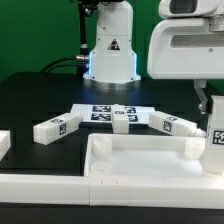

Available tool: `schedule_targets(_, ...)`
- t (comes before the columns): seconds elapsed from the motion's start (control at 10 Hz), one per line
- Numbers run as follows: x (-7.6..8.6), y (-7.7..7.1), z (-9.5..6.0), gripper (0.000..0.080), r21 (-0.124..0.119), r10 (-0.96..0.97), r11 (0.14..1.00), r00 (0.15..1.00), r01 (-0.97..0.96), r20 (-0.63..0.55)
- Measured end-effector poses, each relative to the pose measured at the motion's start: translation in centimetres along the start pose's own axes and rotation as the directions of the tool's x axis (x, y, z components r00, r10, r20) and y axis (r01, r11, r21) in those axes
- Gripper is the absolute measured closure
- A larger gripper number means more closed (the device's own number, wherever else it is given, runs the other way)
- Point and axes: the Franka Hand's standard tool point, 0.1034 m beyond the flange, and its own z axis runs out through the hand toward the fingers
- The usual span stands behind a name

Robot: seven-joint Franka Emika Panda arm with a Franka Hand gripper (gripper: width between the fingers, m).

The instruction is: Assemble desk

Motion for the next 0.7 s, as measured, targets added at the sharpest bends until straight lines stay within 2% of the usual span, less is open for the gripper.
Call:
schedule_targets(0.2,0.04,0.18,0.03,0.0515,-0.006,0.218,0.976,0.976,-0.218,-0.002)
schedule_targets(0.3,0.12,0.45,0.03,0.0515,-0.009,0.412,0.911,0.911,-0.412,0.001)
schedule_targets(0.4,0.1,0.63,0.08,0.0515,-0.008,0.592,0.806,0.806,-0.592,0.011)
schedule_targets(0.6,0.2,0.91,-0.05,0.0515,-0.03,0.848,0.53,0.529,-0.848,0.032)
schedule_targets(0.7,0.19,1.04,-0.02,0.0515,-0.031,0.873,0.488,0.487,-0.873,0.034)
